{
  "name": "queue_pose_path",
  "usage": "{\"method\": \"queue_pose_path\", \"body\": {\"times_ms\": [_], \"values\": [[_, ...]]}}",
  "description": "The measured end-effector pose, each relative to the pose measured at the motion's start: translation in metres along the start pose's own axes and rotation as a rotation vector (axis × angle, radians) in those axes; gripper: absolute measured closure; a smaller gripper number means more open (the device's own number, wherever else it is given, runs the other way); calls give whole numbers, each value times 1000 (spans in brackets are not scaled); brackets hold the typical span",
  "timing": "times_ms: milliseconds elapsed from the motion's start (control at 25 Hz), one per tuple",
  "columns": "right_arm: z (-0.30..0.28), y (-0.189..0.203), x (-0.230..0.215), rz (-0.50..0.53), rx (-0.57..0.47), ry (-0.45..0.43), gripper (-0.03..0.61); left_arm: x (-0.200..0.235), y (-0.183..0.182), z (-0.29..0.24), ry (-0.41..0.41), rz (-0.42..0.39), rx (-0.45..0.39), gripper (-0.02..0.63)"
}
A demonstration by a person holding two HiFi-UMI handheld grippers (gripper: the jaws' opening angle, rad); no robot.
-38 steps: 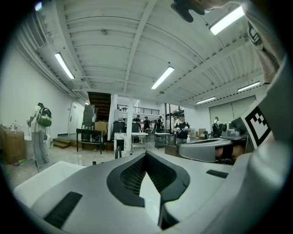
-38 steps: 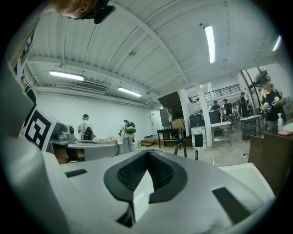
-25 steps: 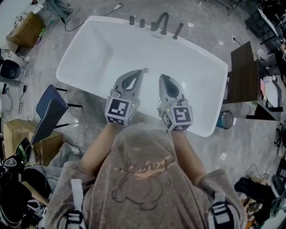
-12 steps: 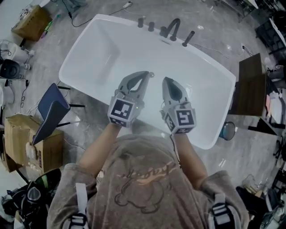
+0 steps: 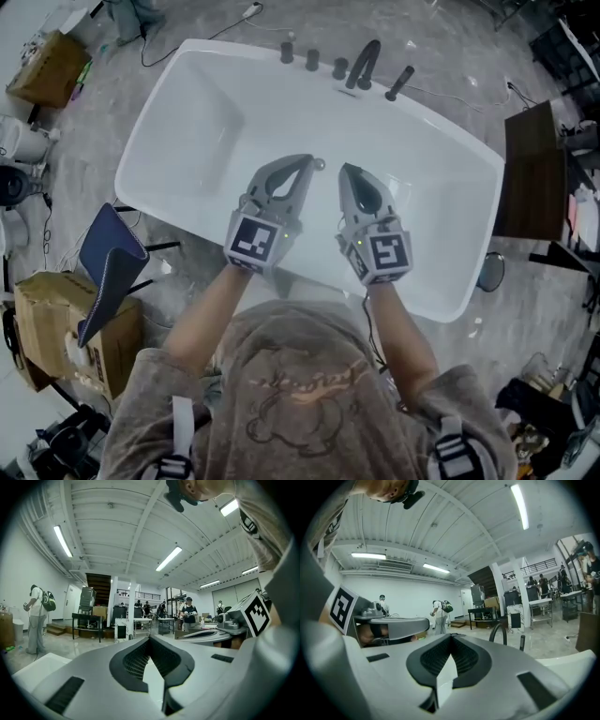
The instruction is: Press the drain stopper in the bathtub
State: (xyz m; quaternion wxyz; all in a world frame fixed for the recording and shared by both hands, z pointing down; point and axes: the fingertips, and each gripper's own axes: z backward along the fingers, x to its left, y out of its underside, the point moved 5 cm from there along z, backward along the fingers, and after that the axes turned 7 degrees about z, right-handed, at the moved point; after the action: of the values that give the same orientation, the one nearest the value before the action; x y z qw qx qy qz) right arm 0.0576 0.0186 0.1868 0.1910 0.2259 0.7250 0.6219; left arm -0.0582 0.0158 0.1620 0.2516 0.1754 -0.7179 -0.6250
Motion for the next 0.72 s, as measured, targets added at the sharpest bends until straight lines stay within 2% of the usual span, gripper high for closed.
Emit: {"method": "queue_pose_path", "body": {"times_ms": [120, 360, 720], "values": [[-19, 13, -4, -13, 36, 21, 580, 19, 10, -11, 21, 0, 5, 605], [-57, 28, -11, -1, -2, 52, 580, 55, 36, -34, 66, 4, 21, 604], [-96, 74, -18, -34, 13, 88, 580, 98, 72, -60, 102, 5, 37, 604]]}}
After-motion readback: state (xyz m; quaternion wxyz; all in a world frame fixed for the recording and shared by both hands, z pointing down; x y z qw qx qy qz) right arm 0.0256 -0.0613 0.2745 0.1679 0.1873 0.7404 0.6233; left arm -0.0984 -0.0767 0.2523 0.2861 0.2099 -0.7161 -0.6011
